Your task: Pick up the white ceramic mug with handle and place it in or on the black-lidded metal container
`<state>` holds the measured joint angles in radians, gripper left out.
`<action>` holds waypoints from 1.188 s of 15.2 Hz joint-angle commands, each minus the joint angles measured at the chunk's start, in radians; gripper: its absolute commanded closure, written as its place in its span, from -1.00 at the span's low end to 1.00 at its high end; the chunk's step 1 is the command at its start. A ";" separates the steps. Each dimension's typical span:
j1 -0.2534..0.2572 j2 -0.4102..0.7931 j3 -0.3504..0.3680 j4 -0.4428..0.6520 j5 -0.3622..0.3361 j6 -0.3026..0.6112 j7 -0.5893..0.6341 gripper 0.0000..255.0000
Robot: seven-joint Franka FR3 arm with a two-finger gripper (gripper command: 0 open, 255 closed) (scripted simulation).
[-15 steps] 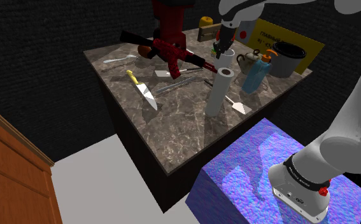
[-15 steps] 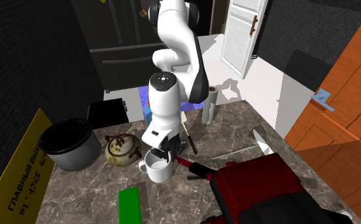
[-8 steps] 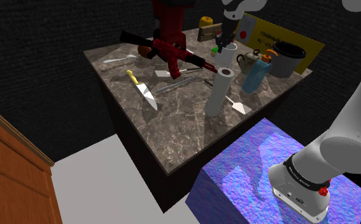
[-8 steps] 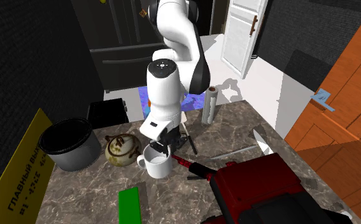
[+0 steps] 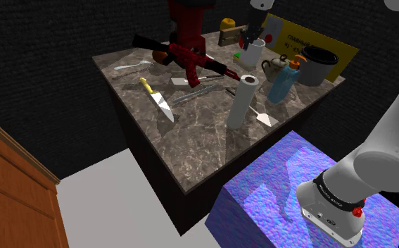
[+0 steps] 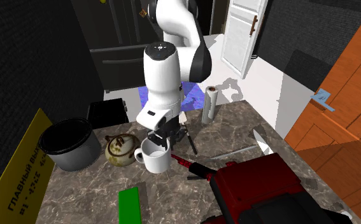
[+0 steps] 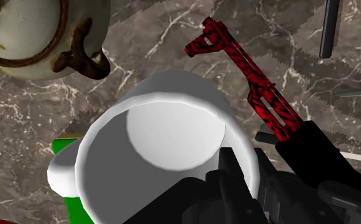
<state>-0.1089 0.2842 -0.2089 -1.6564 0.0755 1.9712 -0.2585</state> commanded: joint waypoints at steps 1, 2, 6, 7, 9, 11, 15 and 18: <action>0.002 -0.009 0.000 0.017 -0.003 -0.025 0.004 1.00; 0.002 -0.011 0.000 0.027 -0.004 -0.038 0.005 1.00; 0.001 -0.018 -0.001 0.072 -0.006 -0.089 0.007 1.00; 0.001 -0.019 -0.002 0.084 -0.006 -0.102 0.007 1.00; 0.000 -0.020 -0.002 0.109 -0.007 -0.128 0.008 1.00; -0.001 -0.021 -0.002 0.135 -0.007 -0.155 0.009 1.00; -0.003 -0.018 -0.003 0.192 -0.007 -0.210 0.010 1.00; -0.005 -0.014 -0.004 0.239 -0.007 -0.252 0.010 1.00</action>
<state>-0.1125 0.2656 -0.2127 -1.4382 0.0680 1.7353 -0.2485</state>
